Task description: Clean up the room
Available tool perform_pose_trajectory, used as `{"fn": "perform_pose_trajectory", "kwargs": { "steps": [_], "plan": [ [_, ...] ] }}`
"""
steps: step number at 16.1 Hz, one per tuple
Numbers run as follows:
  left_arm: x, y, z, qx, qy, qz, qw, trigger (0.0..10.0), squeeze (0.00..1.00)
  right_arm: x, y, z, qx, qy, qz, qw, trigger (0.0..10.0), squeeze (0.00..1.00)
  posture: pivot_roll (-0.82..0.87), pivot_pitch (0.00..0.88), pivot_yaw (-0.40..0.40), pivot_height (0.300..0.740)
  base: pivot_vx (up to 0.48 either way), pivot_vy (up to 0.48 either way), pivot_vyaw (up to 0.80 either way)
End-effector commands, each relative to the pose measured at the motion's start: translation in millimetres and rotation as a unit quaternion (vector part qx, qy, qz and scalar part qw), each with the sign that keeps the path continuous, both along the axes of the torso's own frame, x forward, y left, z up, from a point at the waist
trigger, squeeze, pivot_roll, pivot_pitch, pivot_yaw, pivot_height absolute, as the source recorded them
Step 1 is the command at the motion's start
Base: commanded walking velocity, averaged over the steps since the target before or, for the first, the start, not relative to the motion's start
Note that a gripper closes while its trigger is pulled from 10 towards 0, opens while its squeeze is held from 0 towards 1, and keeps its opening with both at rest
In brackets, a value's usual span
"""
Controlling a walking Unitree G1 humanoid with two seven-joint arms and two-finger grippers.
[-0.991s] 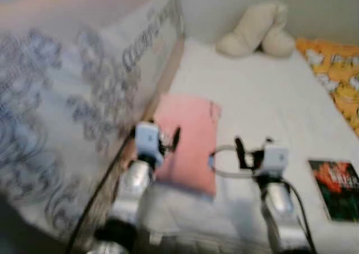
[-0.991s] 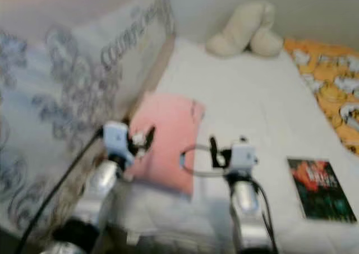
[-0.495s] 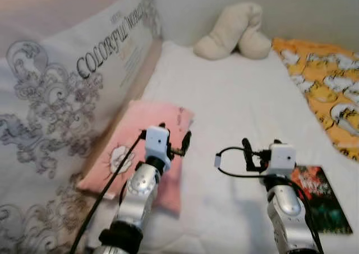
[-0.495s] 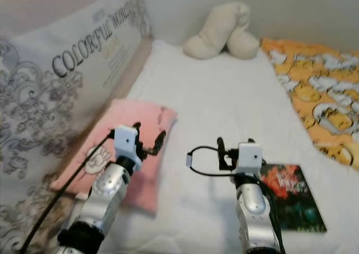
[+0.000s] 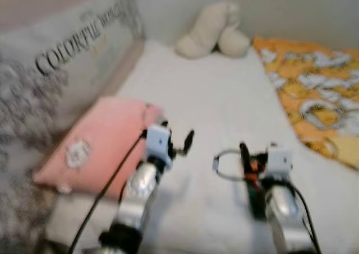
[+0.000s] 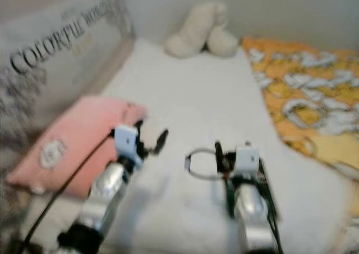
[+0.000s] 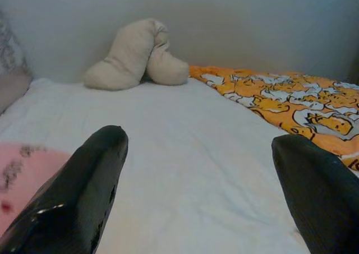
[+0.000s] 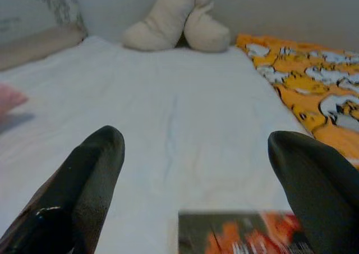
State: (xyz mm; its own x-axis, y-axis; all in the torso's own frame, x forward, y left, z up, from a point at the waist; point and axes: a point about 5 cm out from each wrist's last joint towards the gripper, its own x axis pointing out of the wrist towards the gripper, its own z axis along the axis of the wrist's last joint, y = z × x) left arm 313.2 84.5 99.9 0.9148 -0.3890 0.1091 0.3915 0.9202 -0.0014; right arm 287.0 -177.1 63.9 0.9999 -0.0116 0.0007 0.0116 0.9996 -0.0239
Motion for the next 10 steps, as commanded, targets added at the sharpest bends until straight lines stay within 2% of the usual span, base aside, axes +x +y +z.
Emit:
{"fn": "perform_pose_trajectory", "kwargs": {
  "steps": [1,4,5,7,8,9,10],
  "plan": [
    [2.6,2.0,6,0.002,-0.010,0.001,1.000,10.0,0.00,2.0,2.8,2,0.001,-0.001,0.006,1.000,10.0,0.00,0.04,0.000,0.034,0.740,0.000,-0.480,0.00],
    [2.2,2.6,3,0.004,-0.003,0.002,1.000,10.0,0.00,2.5,2.1,0,0.004,0.005,0.000,1.000,10.0,0.00,0.04,0.000,0.035,0.740,0.000,-0.480,0.00],
    [12.2,5.8,-4,0.032,0.026,0.024,0.999,10.0,0.00,6.8,-6.6,-12,0.038,0.055,-0.020,0.998,10.0,0.00,0.05,0.000,0.032,0.740,0.000,-0.469,0.00],
    [20.8,7.1,-1,0.030,0.034,0.034,0.998,10.0,0.00,10.6,-12.6,-15,0.050,0.070,-0.030,0.996,10.0,0.00,0.05,0.000,0.033,0.740,0.000,-0.469,0.00],
    [32.6,8.1,5,0.051,0.036,0.037,0.997,10.0,0.00,16.1,-18.8,-11,0.043,0.071,-0.035,0.996,10.0,0.00,0.06,0.000,0.031,0.740,0.330,-0.345,0.00],
    [35.8,6.8,3,0.055,0.050,0.025,0.997,10.0,0.00,16.8,-21.4,-9,0.033,0.064,-0.037,0.997,10.0,0.00,0.06,0.000,0.027,0.740,0.000,0.000,0.00],
    [38.3,5.2,-5,0.039,0.096,0.009,0.995,10.0,0.00,14.1,-24.4,-6,0.010,0.054,-0.040,0.998,10.0,0.00,0.06,0.000,0.025,0.740,0.000,0.000,0.00]
  ]
}}
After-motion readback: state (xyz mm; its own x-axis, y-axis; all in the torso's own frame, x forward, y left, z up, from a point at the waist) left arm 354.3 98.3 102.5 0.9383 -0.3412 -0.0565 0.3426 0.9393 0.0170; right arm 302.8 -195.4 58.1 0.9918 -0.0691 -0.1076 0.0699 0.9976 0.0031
